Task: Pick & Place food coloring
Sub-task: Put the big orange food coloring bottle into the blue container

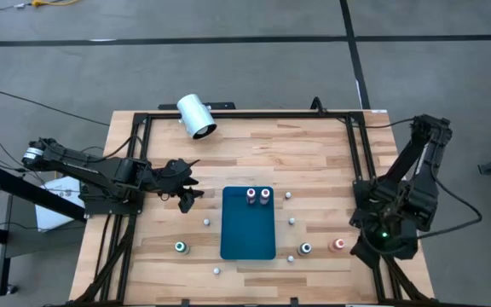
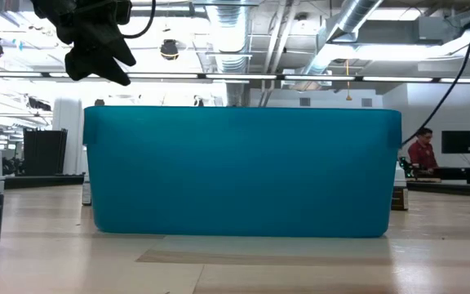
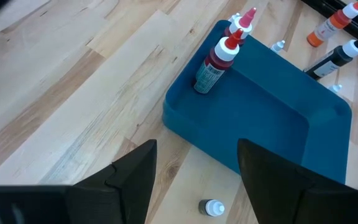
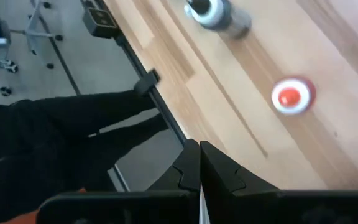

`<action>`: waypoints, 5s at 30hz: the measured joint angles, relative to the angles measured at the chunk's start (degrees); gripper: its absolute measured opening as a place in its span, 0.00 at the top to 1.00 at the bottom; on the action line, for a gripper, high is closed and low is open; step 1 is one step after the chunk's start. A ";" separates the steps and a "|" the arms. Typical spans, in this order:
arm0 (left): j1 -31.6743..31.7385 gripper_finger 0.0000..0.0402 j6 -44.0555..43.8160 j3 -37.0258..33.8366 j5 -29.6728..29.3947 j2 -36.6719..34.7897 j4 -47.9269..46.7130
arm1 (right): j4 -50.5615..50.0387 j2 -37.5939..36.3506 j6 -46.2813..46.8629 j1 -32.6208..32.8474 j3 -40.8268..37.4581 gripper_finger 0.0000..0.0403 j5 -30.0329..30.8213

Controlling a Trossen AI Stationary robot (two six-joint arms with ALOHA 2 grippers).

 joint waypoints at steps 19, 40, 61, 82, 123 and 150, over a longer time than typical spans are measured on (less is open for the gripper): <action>0.02 0.47 1.58 0.00 -0.07 0.00 -0.09 | -5.32 1.50 -3.29 3.51 0.00 1.00 0.05; 0.02 0.47 1.97 0.00 0.00 0.00 -0.46 | -4.87 8.62 0.06 4.29 0.00 0.70 -1.50; 0.02 0.47 1.97 0.00 0.03 0.00 -0.94 | -4.07 21.35 8.14 6.25 -0.04 0.42 6.11; 0.02 0.47 2.38 0.00 0.59 0.00 -1.31 | -7.94 21.73 4.95 0.14 -0.04 0.43 6.23; 0.02 0.47 2.43 0.00 0.63 0.00 -1.29 | -7.48 21.68 0.99 -2.52 -0.04 0.85 1.60; 0.02 0.47 3.04 0.02 0.63 0.00 -1.29 | -7.47 21.68 -5.16 -6.17 -0.04 0.44 1.89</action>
